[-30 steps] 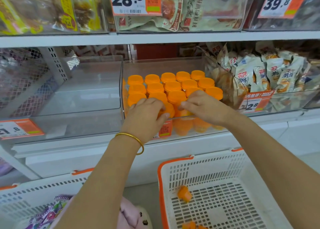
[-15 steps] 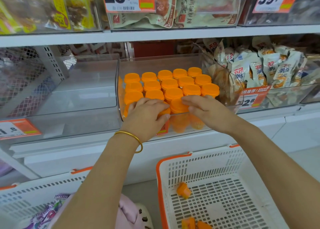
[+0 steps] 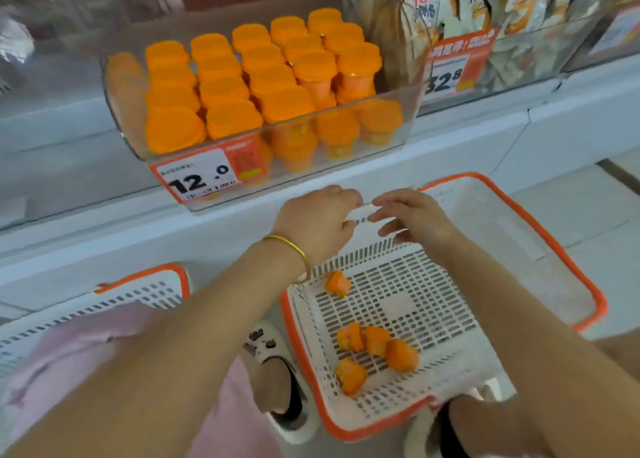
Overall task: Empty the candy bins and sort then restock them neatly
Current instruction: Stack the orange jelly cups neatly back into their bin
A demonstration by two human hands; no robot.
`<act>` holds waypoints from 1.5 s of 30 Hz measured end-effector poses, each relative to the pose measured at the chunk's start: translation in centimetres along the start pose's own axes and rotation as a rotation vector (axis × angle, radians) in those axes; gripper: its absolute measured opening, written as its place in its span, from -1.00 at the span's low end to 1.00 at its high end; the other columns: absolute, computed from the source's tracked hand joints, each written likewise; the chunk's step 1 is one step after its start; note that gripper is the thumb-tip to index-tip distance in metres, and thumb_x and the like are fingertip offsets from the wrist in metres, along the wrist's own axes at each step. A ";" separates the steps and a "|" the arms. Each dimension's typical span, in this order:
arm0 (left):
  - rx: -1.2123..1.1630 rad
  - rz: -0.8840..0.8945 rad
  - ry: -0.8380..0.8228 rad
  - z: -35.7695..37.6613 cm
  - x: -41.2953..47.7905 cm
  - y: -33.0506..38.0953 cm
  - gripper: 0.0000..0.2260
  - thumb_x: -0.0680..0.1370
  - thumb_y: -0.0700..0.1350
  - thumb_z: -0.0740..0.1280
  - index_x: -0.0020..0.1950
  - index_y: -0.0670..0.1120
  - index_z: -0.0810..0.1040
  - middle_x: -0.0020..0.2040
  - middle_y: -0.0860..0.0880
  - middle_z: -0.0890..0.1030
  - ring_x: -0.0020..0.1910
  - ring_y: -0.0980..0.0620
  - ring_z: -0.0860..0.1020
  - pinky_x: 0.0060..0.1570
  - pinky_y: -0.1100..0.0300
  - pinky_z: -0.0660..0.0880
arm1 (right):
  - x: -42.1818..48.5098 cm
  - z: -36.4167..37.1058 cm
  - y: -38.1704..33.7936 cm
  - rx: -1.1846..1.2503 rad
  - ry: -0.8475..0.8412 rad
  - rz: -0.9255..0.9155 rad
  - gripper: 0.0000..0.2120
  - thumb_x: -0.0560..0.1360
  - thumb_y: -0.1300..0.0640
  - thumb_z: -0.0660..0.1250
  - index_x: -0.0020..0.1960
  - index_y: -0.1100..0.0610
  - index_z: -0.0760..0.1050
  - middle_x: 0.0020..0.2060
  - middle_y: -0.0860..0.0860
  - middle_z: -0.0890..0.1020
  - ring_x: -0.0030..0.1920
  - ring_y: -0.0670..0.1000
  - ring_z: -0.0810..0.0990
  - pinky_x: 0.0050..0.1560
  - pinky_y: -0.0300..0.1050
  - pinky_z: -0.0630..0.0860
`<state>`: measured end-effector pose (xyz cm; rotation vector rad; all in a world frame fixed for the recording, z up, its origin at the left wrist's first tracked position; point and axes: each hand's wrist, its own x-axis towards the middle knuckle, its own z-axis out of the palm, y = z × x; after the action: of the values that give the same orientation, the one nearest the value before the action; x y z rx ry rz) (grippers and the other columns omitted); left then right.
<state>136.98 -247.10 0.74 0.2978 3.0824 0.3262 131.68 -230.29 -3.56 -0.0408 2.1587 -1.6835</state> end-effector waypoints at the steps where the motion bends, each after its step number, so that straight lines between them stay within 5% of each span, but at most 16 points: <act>1: 0.016 -0.007 -0.136 2.1 0.4 0.0 -0.67 0.61 -0.03 0.18 0.38 0.04 0.36 0.30 -0.02 0.45 0.22 -0.06 0.47 0.09 0.06 0.46 | 0.6 0.0 2.8 -0.061 -0.014 0.122 -0.80 0.58 0.25 0.23 0.16 0.25 0.51 -0.17 0.12 0.65 -0.35 0.02 0.58 -0.41 -0.18 0.45; 5: -0.066 -0.092 -0.479 11.6 1.8 -1.1 -0.66 0.60 -0.01 0.23 0.37 -0.03 0.39 0.28 -0.09 0.47 0.18 -0.09 0.48 0.12 0.04 0.46 | 1.3 0.5 12.7 -0.351 -0.180 0.447 -0.72 0.58 0.11 0.26 0.24 0.21 0.46 -0.07 0.11 0.58 -0.24 0.02 0.54 -0.21 -0.08 0.54; 9: -0.201 -0.254 -0.680 20.1 0.6 -1.0 -0.55 0.59 0.01 0.27 0.42 -0.14 0.30 0.44 -0.15 0.31 0.35 -0.13 0.36 0.30 0.01 0.37 | 0.7 1.3 18.8 -0.626 -0.396 0.596 -0.48 0.59 -0.04 0.23 0.48 0.11 0.22 0.44 0.10 0.29 0.35 0.15 0.37 0.21 0.03 0.43; 11: -0.252 -0.402 -0.809 23.2 -0.1 -1.0 -0.46 0.61 0.06 0.21 0.51 -0.13 0.14 0.49 -0.18 0.19 0.41 -0.18 0.28 0.34 -0.01 0.33 | 1.2 2.2 21.6 -0.730 -0.469 0.623 -0.37 0.58 -0.13 0.20 0.53 0.11 0.10 0.48 0.12 0.22 0.41 0.16 0.30 0.32 0.03 0.36; 14: -0.348 -0.682 -0.919 27.0 -0.7 -0.7 -0.39 0.62 0.12 0.13 0.56 -0.09 -0.04 0.52 -0.23 0.07 0.43 -0.23 0.24 0.30 -0.04 0.32 | 1.6 4.3 24.3 -0.774 -0.464 0.718 -0.26 0.54 -0.31 0.09 0.54 0.11 0.03 0.50 0.18 0.16 0.44 0.23 0.23 0.39 0.14 0.27; 19: -0.455 -0.873 -0.973 31.2 -1.5 0.1 -0.43 0.62 0.20 0.02 0.54 -0.05 -0.01 0.39 -0.21 0.35 0.25 -0.19 0.42 0.04 0.05 0.39 | 1.7 6.8 26.3 -0.768 -0.233 0.863 -0.14 0.45 -0.46 0.02 0.53 0.09 0.02 0.50 0.14 0.11 0.48 0.26 0.04 0.34 0.33 0.24; 21: -0.567 -0.941 -0.949 31.8 -1.5 0.3 -0.44 0.63 0.16 0.05 0.54 -0.03 -0.02 0.39 -0.20 0.36 0.25 -0.18 0.43 0.07 0.03 0.41 | 2.5 7.0 27.0 -0.742 -0.198 0.923 -0.11 0.39 -0.48 0.09 0.47 0.15 0.19 0.44 0.16 0.24 0.44 0.25 0.17 0.28 0.30 0.33; 23: -0.731 -1.035 -0.899 32.0 -1.2 0.5 -0.48 0.64 0.06 0.11 0.53 -0.04 0.02 0.35 -0.20 0.39 0.23 -0.18 0.44 0.14 0.01 0.43 | 3.1 6.6 27.3 -0.645 -0.194 0.936 -0.23 0.30 -0.47 0.21 0.11 0.19 0.48 0.14 0.15 0.52 0.22 0.19 0.44 0.12 0.15 0.48; 25: -0.853 -1.102 -0.853 31.9 -1.0 0.5 -0.53 0.63 -0.01 0.11 0.52 -0.04 0.08 0.18 -0.17 0.45 0.09 -0.15 0.47 0.11 0.00 0.48 | 3.1 5.9 26.8 -0.570 -0.196 0.894 -0.46 0.36 -0.37 0.30 -0.22 0.15 0.43 -0.22 0.06 0.51 -0.14 0.02 0.49 -0.15 -0.11 0.46; 26: -0.891 -1.116 -0.836 31.8 -1.0 0.5 -0.56 0.63 -0.02 0.10 0.50 -0.03 0.11 0.12 -0.15 0.45 0.02 -0.13 0.48 0.09 -0.01 0.51 | 3.1 5.6 26.5 -0.552 -0.194 0.888 -0.50 0.40 -0.32 0.31 -0.24 0.15 0.41 -0.27 0.04 0.48 -0.23 -0.02 0.46 -0.22 -0.16 0.41; 29: -0.931 -1.094 -0.772 31.3 -0.9 0.3 -0.61 0.64 -0.01 0.04 0.47 -0.01 0.17 -0.01 -0.13 0.48 -0.23 -0.02 0.45 -0.21 0.14 0.51 | 3.0 4.7 25.8 -0.424 -0.181 0.906 -0.37 0.42 -0.32 0.30 0.16 0.22 0.46 0.05 0.11 0.55 0.10 0.11 0.52 0.00 -0.09 0.41; 31: -0.982 -1.108 -0.679 30.6 -0.4 0.0 -0.63 0.64 -0.01 0.02 0.44 -0.03 0.22 -0.03 -0.14 0.49 -0.24 -0.01 0.44 -0.21 0.14 0.52 | 3.1 4.0 25.2 -0.226 -0.139 0.947 -0.20 0.37 -0.34 0.34 0.35 0.24 0.35 0.30 0.17 0.43 0.26 0.19 0.44 0.11 0.02 0.43; 33: -1.116 -1.193 -0.587 29.4 0.1 -0.2 -0.64 0.61 0.01 0.05 0.38 -0.04 0.32 0.06 -0.16 0.54 -0.14 -0.05 0.51 -0.05 0.06 0.57 | 3.2 3.2 24.1 -0.011 -0.089 0.983 -0.21 0.32 -0.37 0.37 0.30 0.19 0.38 0.29 0.16 0.45 0.20 0.23 0.46 0.12 0.17 0.46; 39: -1.363 -1.133 -0.360 21.2 3.3 0.6 -0.78 0.62 0.02 0.10 -0.10 -0.07 0.41 -0.24 -0.14 0.50 -0.33 -0.01 0.48 -0.32 0.17 0.43 | 3.5 -0.1 17.3 0.334 -0.074 0.792 -0.34 0.30 -0.32 0.40 0.26 0.04 0.43 0.19 0.08 0.49 0.14 0.16 0.50 0.12 0.27 0.49; 45: -1.339 -0.820 -0.240 7.4 4.7 2.6 -0.81 0.62 -0.02 0.10 -0.05 -0.12 0.38 -0.29 -0.14 0.44 -0.38 -0.06 0.45 -0.36 0.16 0.44 | 0.6 -3.4 6.7 0.626 -0.072 0.443 -0.42 0.20 -0.33 0.35 0.13 -0.08 0.56 0.24 0.08 0.52 0.23 0.16 0.50 0.10 0.29 0.50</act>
<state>133.18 -242.21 -5.97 -0.8174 1.8446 1.8142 131.47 -225.48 -9.40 0.5012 1.3692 -1.9460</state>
